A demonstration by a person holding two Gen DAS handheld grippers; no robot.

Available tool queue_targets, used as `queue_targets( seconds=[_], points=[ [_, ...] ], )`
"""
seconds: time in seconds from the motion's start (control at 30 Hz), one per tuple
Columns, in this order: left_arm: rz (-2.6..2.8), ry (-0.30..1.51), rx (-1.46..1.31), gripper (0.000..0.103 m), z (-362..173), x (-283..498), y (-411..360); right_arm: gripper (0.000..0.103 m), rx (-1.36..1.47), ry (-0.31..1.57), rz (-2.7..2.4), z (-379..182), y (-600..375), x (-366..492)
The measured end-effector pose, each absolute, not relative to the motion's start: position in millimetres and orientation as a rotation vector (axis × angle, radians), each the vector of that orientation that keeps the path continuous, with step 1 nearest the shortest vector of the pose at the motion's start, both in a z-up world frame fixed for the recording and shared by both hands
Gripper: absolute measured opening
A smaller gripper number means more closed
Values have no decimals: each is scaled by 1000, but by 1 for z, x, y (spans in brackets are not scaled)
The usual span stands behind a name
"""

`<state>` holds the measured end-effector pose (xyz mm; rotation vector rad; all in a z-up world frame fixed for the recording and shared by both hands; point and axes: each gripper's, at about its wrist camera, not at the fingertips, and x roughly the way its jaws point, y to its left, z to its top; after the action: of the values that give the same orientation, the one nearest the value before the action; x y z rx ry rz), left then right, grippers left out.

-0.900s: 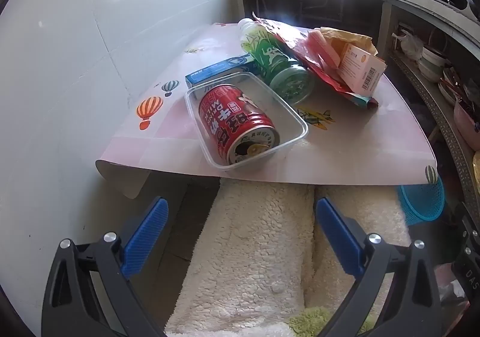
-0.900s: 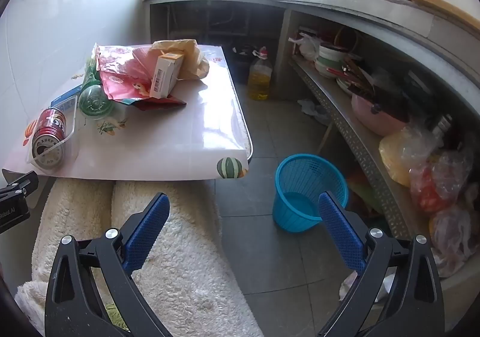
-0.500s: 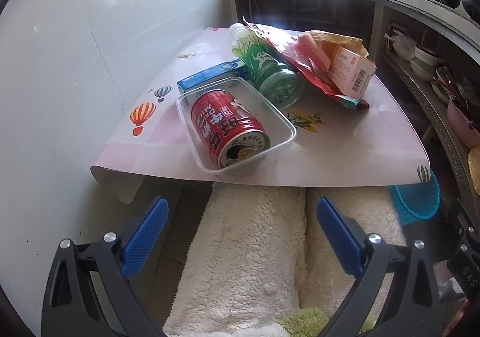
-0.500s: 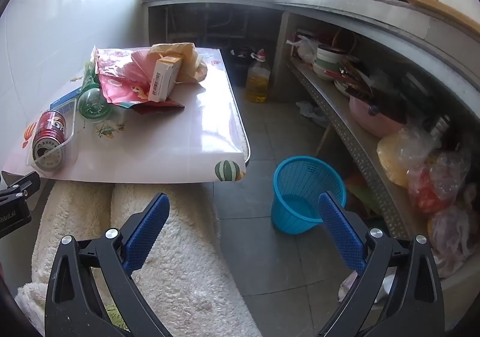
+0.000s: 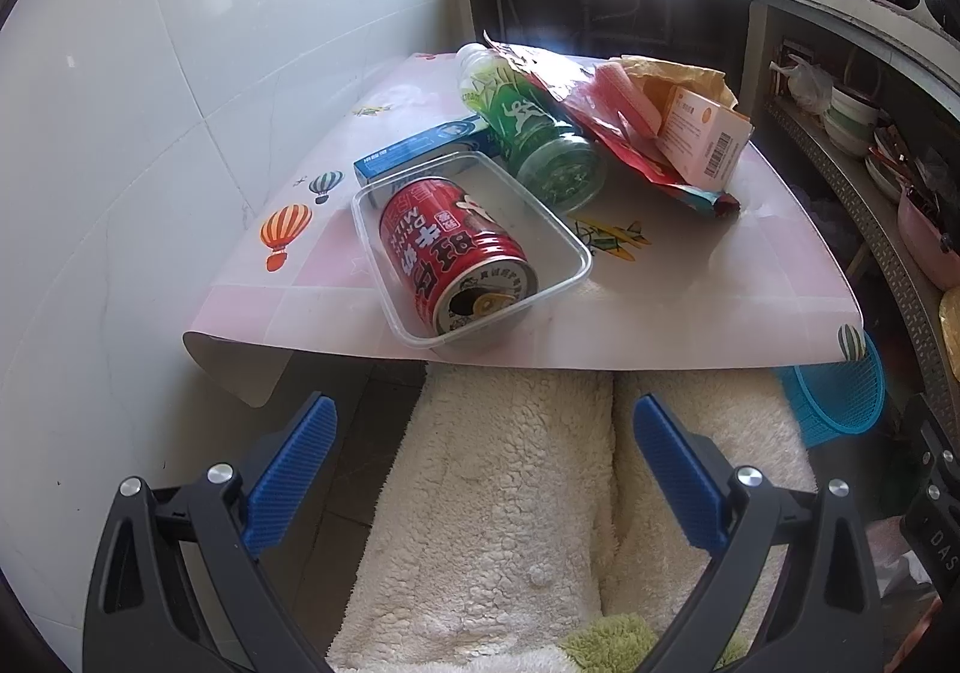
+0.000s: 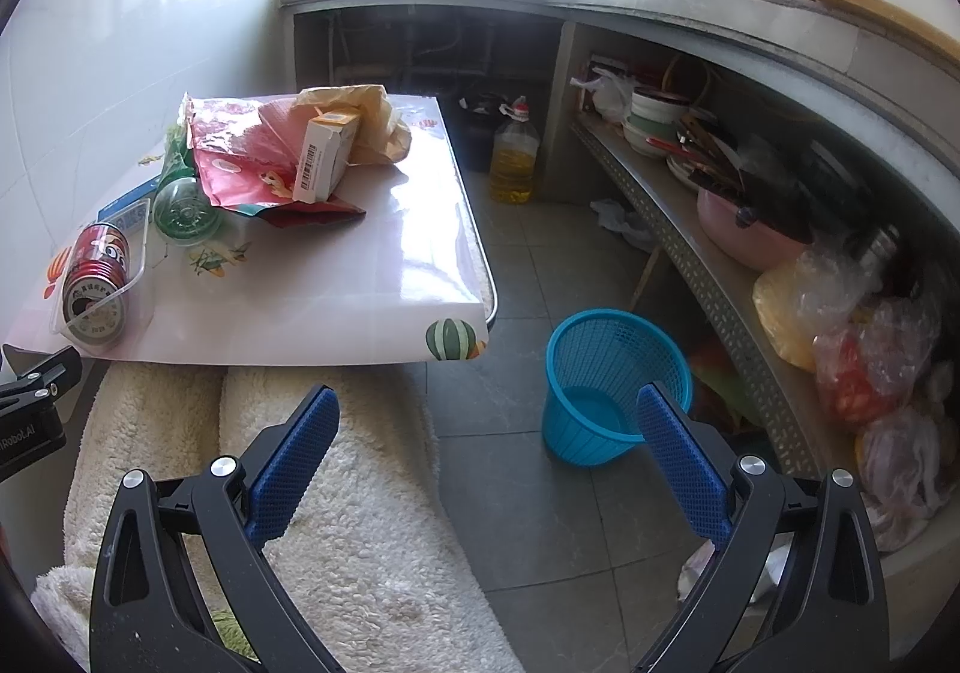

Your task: Collect trash

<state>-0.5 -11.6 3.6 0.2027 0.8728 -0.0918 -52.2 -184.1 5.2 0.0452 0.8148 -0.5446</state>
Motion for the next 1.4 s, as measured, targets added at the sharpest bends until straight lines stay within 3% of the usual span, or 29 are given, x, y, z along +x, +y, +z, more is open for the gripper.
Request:
queue_targets(
  seconds=[1.4],
  points=[
    [-88, 878, 207, 97, -2, -1, -5, 95, 51, 811, -549, 5, -185, -50]
  ],
)
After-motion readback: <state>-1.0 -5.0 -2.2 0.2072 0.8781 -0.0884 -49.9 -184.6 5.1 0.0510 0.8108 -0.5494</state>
